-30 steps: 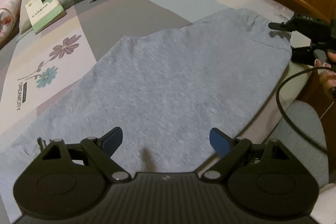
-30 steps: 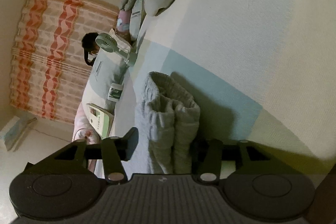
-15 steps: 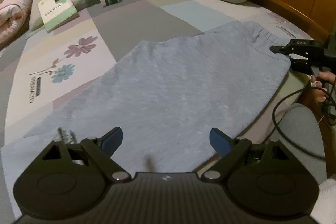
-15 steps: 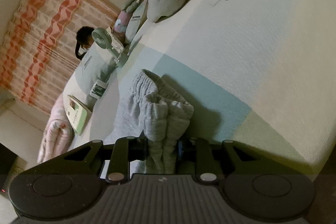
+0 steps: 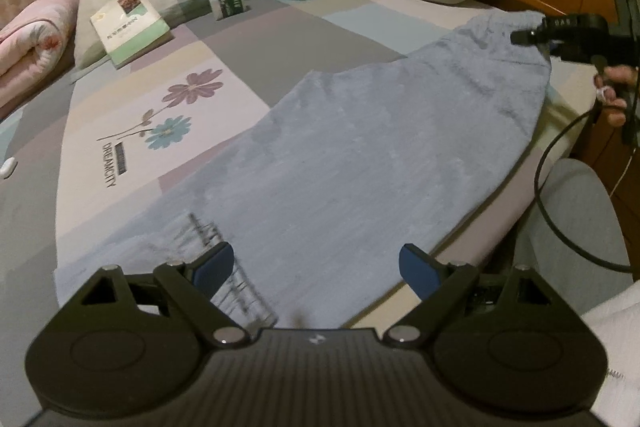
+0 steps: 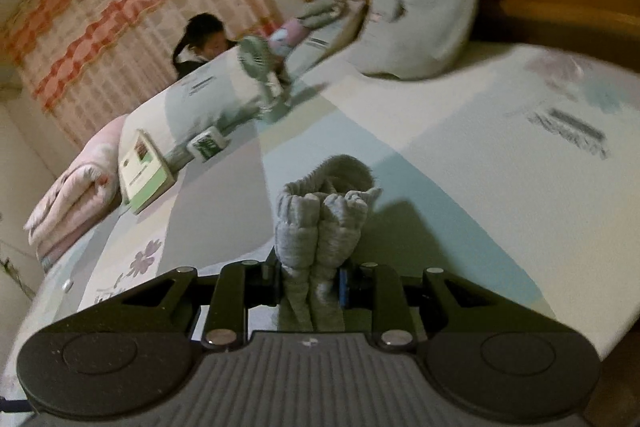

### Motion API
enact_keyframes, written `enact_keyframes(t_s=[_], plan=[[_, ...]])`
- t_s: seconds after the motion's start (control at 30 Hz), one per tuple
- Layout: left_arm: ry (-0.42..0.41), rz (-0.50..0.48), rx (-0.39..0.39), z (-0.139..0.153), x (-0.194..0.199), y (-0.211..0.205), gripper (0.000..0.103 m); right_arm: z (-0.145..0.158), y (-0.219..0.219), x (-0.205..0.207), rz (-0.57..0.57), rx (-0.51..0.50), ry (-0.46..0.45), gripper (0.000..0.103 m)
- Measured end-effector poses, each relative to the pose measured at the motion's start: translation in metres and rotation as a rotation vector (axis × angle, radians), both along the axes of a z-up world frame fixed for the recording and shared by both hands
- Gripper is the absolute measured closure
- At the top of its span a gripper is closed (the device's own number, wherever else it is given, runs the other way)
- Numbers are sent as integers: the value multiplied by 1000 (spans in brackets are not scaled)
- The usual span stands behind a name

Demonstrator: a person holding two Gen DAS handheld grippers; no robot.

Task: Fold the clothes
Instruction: 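Lift the held sweatpants end with the right gripper and fold it over the rest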

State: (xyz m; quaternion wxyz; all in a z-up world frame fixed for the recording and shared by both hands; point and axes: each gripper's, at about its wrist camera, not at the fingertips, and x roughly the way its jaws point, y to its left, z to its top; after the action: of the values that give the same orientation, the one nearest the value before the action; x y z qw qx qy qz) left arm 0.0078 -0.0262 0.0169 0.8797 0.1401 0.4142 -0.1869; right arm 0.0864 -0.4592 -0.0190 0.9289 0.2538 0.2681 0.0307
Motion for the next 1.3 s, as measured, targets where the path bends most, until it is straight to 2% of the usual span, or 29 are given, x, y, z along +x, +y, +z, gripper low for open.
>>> enact_keyframes(t_s=[0.3, 0.67, 0.97, 1.3], plan=[[-22, -20, -34, -1, -17, 51, 13, 51, 72, -2, 77, -141, -41, 74], [-15, -7, -90, -14, -44, 103, 13, 85, 168, -16, 187, -300, -84, 74], [-42, 38, -121, -10, -59, 139, 13, 104, 232, -22, 291, -344, -114, 75], [-63, 69, -147, -8, -67, 166, 13, 106, 297, -26, 425, -370, -115, 75]])
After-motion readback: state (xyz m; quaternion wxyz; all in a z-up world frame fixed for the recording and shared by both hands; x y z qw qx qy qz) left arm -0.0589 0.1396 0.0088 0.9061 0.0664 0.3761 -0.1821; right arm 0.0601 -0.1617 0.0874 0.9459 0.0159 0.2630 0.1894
